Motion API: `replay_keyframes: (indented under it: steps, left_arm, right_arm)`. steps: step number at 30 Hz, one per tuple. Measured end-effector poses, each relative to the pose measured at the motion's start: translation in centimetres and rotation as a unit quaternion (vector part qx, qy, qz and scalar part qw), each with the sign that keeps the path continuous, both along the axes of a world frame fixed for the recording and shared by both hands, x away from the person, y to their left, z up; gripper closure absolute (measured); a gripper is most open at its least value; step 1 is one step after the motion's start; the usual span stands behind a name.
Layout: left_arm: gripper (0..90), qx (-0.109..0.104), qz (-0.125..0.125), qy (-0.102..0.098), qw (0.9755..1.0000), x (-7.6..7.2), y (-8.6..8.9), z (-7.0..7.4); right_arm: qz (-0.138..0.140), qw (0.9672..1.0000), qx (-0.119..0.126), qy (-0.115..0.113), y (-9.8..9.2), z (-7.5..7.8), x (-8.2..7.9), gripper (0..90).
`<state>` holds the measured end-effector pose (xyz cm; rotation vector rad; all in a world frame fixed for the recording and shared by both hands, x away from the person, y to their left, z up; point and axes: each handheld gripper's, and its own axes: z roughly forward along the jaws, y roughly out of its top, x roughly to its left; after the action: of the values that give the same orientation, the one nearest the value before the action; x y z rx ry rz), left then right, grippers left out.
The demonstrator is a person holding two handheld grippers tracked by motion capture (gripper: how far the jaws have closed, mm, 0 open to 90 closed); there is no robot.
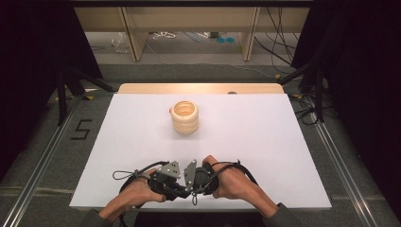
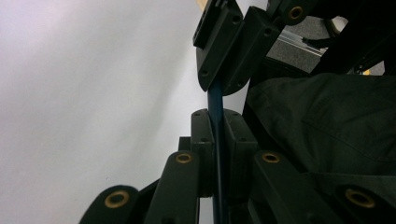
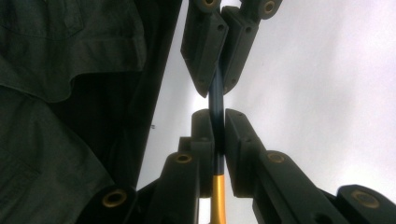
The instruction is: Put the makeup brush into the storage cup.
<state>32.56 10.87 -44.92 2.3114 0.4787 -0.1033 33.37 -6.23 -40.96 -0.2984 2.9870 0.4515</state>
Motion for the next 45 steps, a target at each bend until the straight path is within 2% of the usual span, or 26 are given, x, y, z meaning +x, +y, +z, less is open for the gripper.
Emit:
replay_keyframes:
  steps: [5,7,9,11,15,16,17,18,20,21,22,25,27,28,29,30,31,32,33,34,35,36,42,43,44,45]
  left_arm:
    - [83.9,-0.004,0.004,-0.001,1.0,0.0,0.1,0.1]
    - [83.9,-0.007,0.012,-0.001,0.9999,0.1,0.3,0.1]
    - [83.9,-0.009,0.02,-0.007,0.9997,0.3,0.5,0.2]
    - [83.9,-0.015,0.03,-0.01,0.9994,0.6,0.8,0.2]
    - [83.9,-0.025,0.054,-0.021,0.998,0.9,1.5,0.4]
    - [83.9,-0.035,0.069,-0.026,0.9967,1.1,1.8,0.5]
    - [83.9,-0.035,0.069,-0.026,0.9967,1.1,1.8,0.5]
    - [83.9,-0.04,0.079,-0.031,0.9956,1.2,2.1,0.6]
    - [83.9,-0.052,0.099,-0.035,0.9931,1.3,2.5,0.7]
    - [83.9,-0.052,0.103,-0.039,0.9925,1.3,2.6,0.8]
    - [83.9,-0.059,0.112,-0.042,0.9911,1.4,2.8,0.8]
    - [83.9,-0.073,0.135,-0.05,0.9869,1.5,3.3,1.0]
    - [83.9,-0.076,0.15,-0.057,0.9842,1.6,3.4,1.1]
    - [83.9,-0.083,0.15,-0.058,0.9835,1.7,3.5,1.1]
    - [83.9,-0.081,0.156,-0.058,0.9827,1.6,3.6,1.2]
    - [83.9,-0.084,0.16,-0.064,0.9815,1.7,3.6,1.2]
    - [83.8,-0.089,0.164,-0.066,0.9802,1.7,3.7,1.3]
    - [83.8,-0.089,0.164,-0.066,0.9802,1.7,3.7,1.3]
    - [83.9,-0.094,0.175,-0.068,0.9777,1.7,3.7,1.3]
    - [83.8,-0.094,0.175,-0.068,0.9777,1.7,3.7,1.3]
    - [83.9,-0.099,0.172,-0.071,0.9775,1.8,3.8,1.3]
    - [83.9,-0.1,0.177,-0.072,0.9765,1.7,3.8,1.3]
    - [83.9,-0.122,0.195,-0.077,0.9701,1.7,4.0,1.5]
    - [83.9,-0.125,0.202,-0.082,0.9679,1.7,4.1,1.6]
    - [83.9,-0.125,0.202,-0.082,0.9679,1.7,4.1,1.6]
    - [83.9,-0.131,0.199,-0.09,0.9671,1.8,4.2,1.7]
  right_arm:
    - [-0.005,0.9996,0.024,-0.015,-0.4,0.4,0.6,65.9]
    - [-0.044,0.998,0.043,-0.012,-0.9,0.9,0.7,57.2]
    - [-0.096,0.9935,0.059,-0.014,-1.6,1.6,0.9,50.0]
    - [-0.111,0.9889,0.098,-0.016,-2.2,2.1,1.6,46.0]
    - [-0.171,0.9727,0.155,-0.026,-3.4,3.0,2.0,35.1]
    - [-0.203,0.9624,0.178,-0.027,-4.1,3.1,2.2,33.3]
    - [-0.203,0.9624,0.178,-0.027,-4.1,3.1,2.2,33.3]
    - [-0.211,0.959,0.187,-0.03,-4.4,3.1,2.3,32.5]
    - [-0.243,0.9435,0.223,-0.038,-5.2,3.2,2.6,31.1]
    - [-0.259,0.932,0.251,-0.038,-5.7,3.3,2.9,30.2]
    - [-0.259,0.932,0.251,-0.038,-5.7,3.3,2.9,30.2]
    - [-0.289,0.9114,0.291,-0.031,-6.7,3.5,3.3,27.1]
    - [-0.304,0.9042,0.298,-0.032,-7.4,3.5,3.3,25.9]
    - [-0.317,0.8974,0.304,-0.038,-7.8,3.3,3.4,24.6]
    - [-0.317,0.8974,0.304,-0.038,-7.8,3.3,3.4,24.6]
    - [-0.325,0.8937,0.307,-0.038,-8.1,3.2,3.4,24.6]
    - [-0.338,0.8851,0.318,-0.029,-8.8,2.8,3.5,24.3]
    - [-0.338,0.8851,0.318,-0.029,-8.8,2.8,3.5,24.3]
    - [-0.348,0.8785,0.327,-0.019,-9.2,2.4,3.6,23.7]
    - [-0.348,0.8785,0.327,-0.019,-9.2,2.4,3.6,23.7]
    - [-0.359,0.8724,0.332,-0.011,-9.6,2.0,3.7,23.5]
    - [-0.359,0.8724,0.332,-0.011,-9.6,2.0,3.7,23.5]
    - [-0.379,0.8576,0.348,0.008,-10.4,1.1,3.8,21.9]
    - [-0.383,0.8523,0.356,0.011,-10.5,0.8,3.9,21.7]
    - [-0.383,0.8523,0.356,0.011,-10.5,0.8,3.9,21.7]
    - [-0.385,0.8496,0.36,0.015,-10.6,0.7,3.9,21.4]
